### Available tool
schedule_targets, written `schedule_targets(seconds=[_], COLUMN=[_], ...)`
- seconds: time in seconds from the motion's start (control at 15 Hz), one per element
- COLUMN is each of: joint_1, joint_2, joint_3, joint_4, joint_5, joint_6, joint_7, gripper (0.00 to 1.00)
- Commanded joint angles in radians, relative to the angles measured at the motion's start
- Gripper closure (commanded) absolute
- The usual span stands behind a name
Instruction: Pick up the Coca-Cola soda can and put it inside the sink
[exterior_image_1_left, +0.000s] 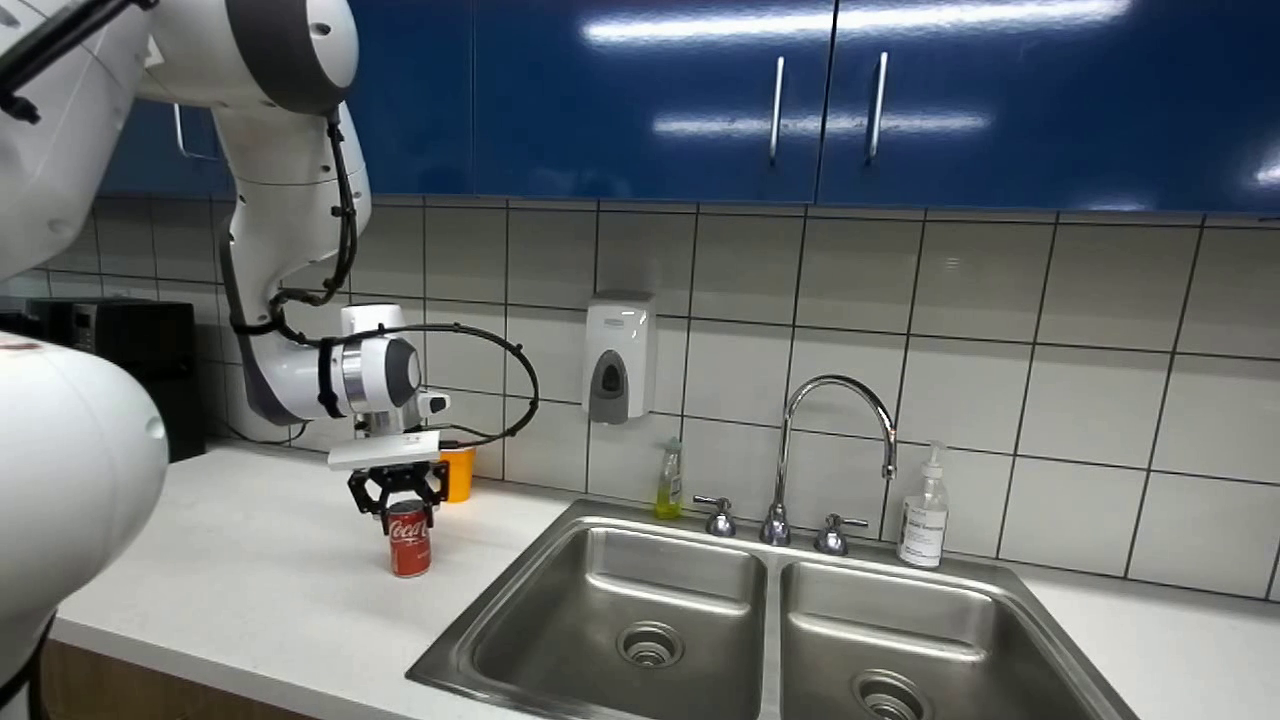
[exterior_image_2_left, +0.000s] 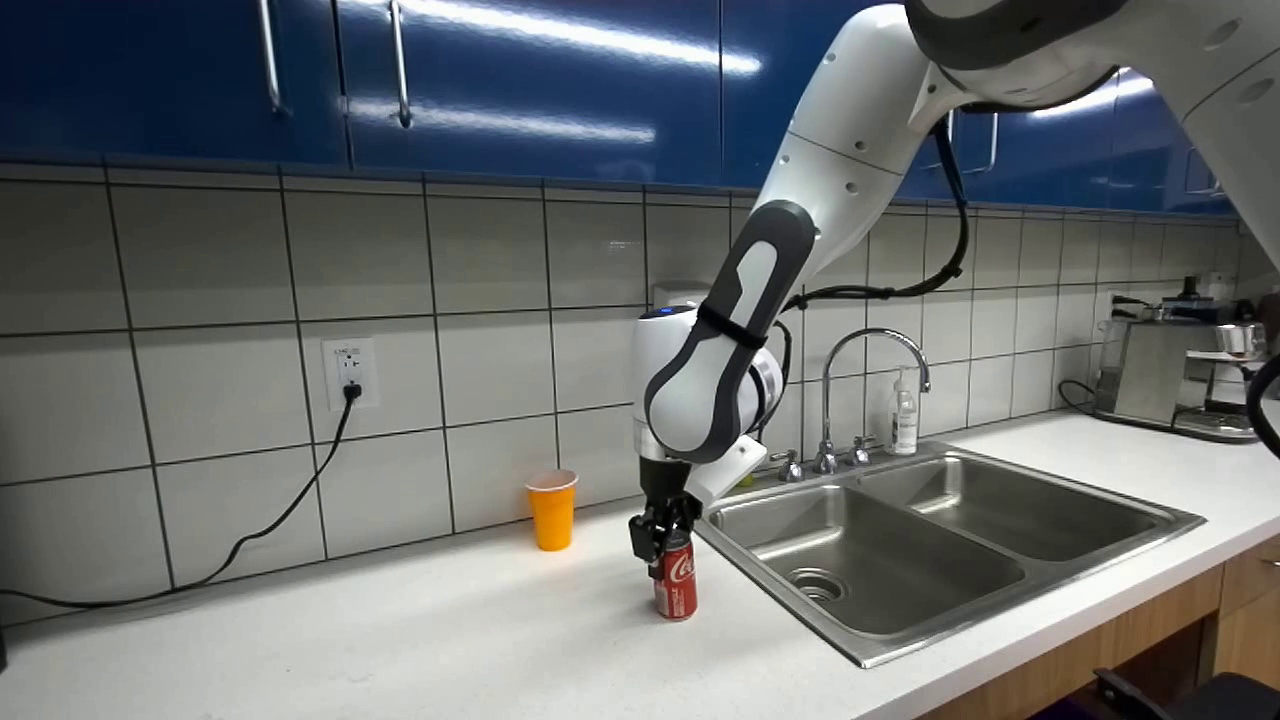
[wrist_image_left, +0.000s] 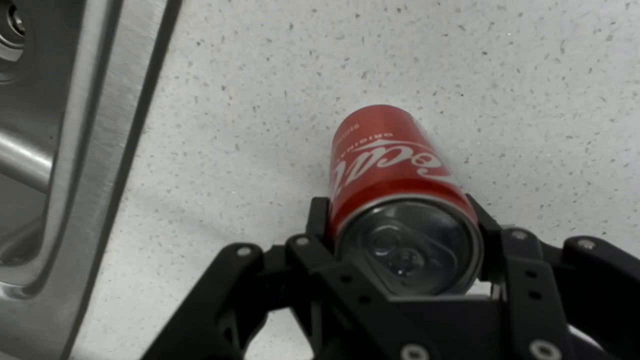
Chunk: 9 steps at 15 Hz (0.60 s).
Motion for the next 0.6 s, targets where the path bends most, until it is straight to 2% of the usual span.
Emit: schedule_targets(seconds=[0.0,0.2,0.53], joint_1=[0.009,-0.013,-0.092], joint_2=[-0.077,-0.140,-0.253], joint_3=[-0.048,-0.072,-0.068], joint_4=[-0.029,-0.054,-0.094], joint_5=[-0.050,-0.062,-0.037], joint_6=[-0.090,-0.172,-0.300], joint_7=[0.072,0.093,0.081], gripper=[0.62,0.62,0.62])
